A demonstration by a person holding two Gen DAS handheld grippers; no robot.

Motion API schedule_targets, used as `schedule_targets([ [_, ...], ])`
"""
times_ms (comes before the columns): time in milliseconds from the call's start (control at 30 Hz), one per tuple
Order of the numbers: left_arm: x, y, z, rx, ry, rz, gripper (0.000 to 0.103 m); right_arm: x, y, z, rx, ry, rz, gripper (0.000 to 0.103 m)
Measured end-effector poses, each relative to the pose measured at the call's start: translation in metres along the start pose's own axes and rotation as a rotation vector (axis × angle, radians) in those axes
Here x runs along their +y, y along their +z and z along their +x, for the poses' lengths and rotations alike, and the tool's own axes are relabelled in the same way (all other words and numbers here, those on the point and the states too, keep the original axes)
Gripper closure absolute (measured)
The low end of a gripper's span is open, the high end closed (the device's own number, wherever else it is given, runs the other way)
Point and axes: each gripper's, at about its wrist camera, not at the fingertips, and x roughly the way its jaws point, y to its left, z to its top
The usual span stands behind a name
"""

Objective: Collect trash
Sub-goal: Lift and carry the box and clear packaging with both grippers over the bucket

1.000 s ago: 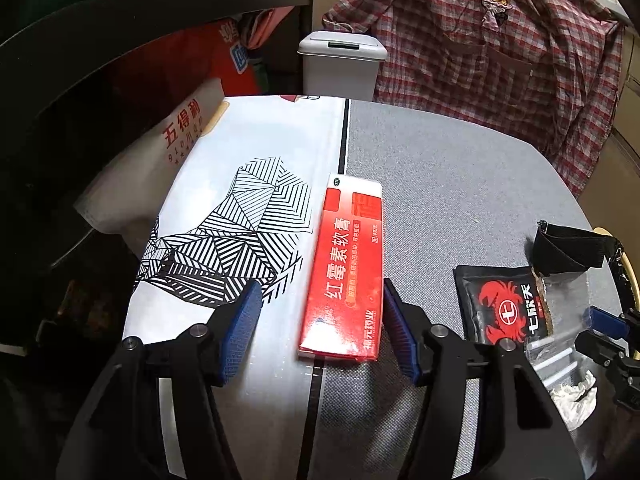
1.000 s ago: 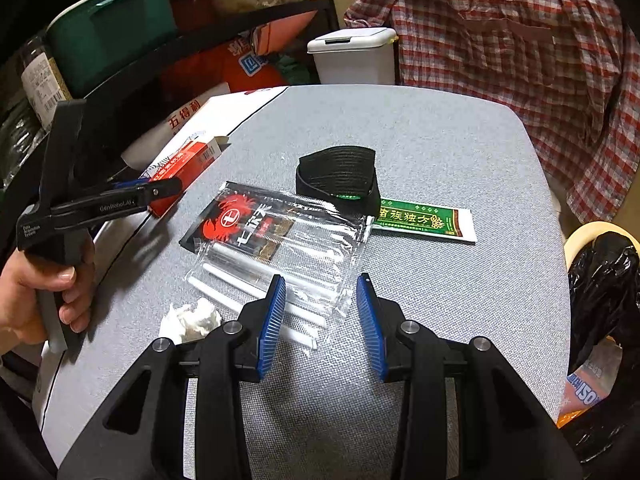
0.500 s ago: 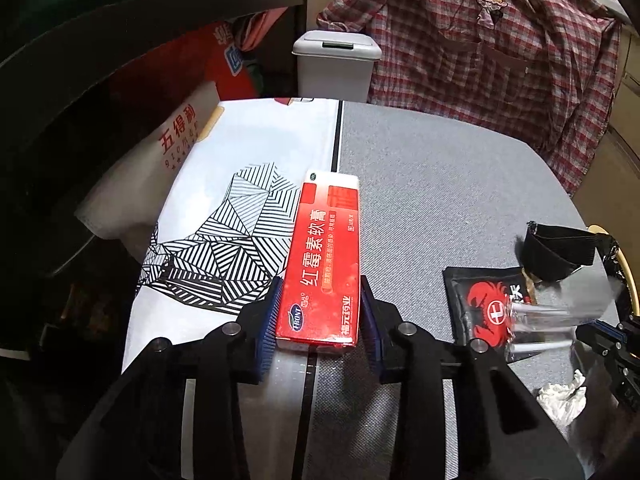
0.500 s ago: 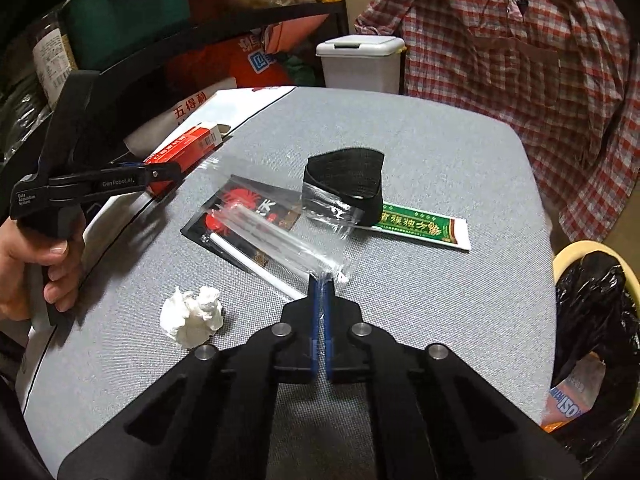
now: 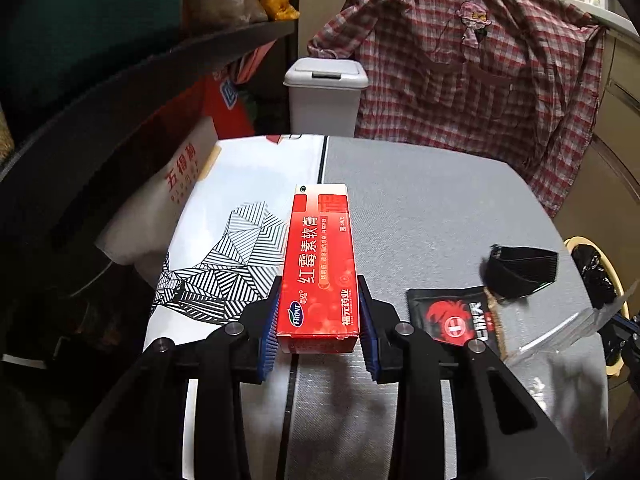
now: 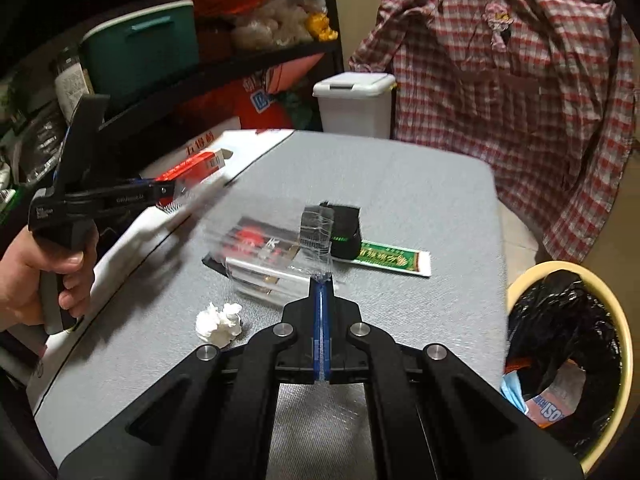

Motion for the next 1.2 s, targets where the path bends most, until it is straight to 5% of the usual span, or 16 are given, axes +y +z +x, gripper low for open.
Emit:
schedule_targets([
  [700, -0.092, 0.007, -0.107, -0.100, -0.031, 0.083, 0.069, -0.045, -0.001, -0.104, -0.143, -0.063, 0.093, 0.102],
  [1200, -0.172, -0.016, -0.147, -0.111, -0.085, 0.116, 0.069, -0.111, -0.018, -0.168, -0.209, -0.221, 0.214, 0.102],
])
